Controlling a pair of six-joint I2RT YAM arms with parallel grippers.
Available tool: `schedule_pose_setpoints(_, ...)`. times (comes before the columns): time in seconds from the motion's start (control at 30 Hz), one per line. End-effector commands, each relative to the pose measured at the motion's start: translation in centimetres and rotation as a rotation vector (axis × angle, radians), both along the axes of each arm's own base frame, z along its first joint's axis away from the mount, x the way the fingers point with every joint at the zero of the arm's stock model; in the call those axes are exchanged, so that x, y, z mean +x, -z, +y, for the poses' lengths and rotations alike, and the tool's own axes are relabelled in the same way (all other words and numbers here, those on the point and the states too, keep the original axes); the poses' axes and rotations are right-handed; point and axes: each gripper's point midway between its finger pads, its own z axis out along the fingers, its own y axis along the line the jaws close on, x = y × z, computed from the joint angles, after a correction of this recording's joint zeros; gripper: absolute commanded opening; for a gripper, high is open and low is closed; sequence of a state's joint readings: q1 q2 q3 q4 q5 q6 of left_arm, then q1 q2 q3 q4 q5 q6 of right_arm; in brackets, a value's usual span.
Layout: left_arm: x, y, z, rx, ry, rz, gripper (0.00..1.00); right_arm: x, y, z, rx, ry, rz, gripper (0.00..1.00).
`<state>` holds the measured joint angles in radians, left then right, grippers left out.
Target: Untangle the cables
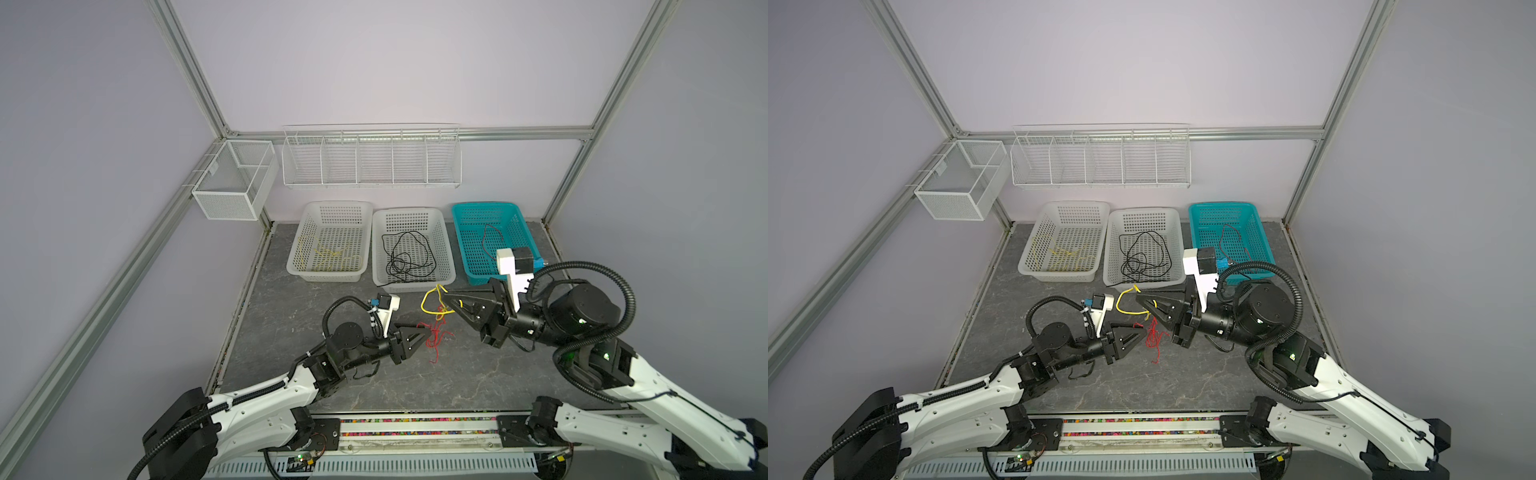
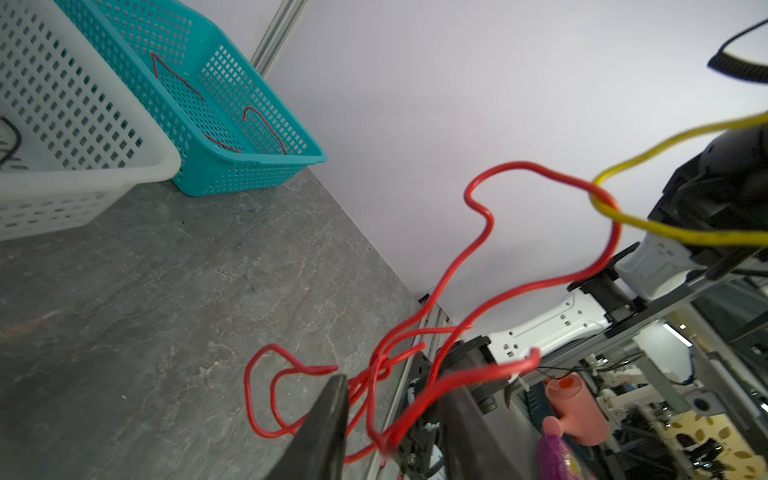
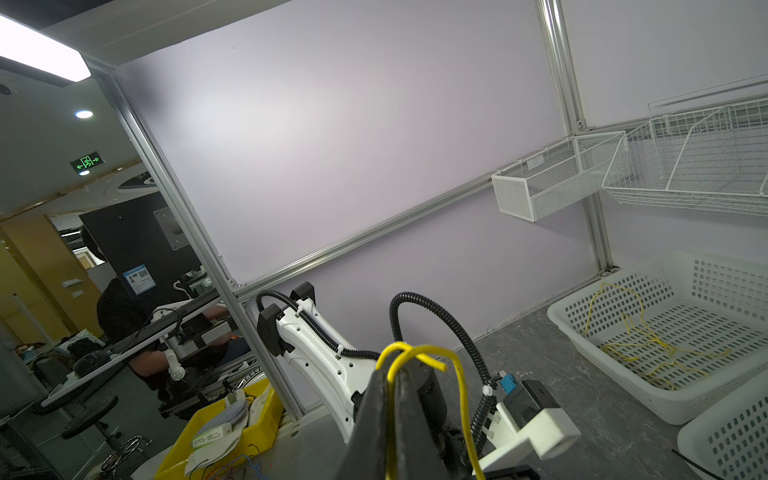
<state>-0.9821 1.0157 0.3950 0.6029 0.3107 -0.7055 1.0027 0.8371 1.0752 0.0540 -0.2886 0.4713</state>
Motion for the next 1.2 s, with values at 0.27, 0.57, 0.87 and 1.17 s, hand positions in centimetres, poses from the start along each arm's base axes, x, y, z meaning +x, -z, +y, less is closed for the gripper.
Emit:
schedule_pose_setpoints(0.27, 1.9, 2.1, 3.2, 0.124, -0.193, 0.017, 0.00, 3.9, 1.5, -4.5, -0.040, 0.350, 0.013, 0.07)
schedule_pose_setpoints(0.57, 4.3, 4.6, 9.7, 0.209, -0.418, 0.109, 0.00, 10.9, 9.9, -13.6, -0.248, 0.987, 0.240, 0.06)
schedule_pose_setpoints(0.87, 4.3, 3.4, 13.6, 0.245, -0.557, 0.099, 0.00, 12.5, 19.2, -19.8, -0.506, 1.278, 0.476, 0.06)
schedule_pose_setpoints(1.17, 3.3, 2.1, 11.6, 0.178, -0.438, 0.108, 0.00, 11.9, 24.3, -12.0, -0.609, 0.813, 0.464, 0.06)
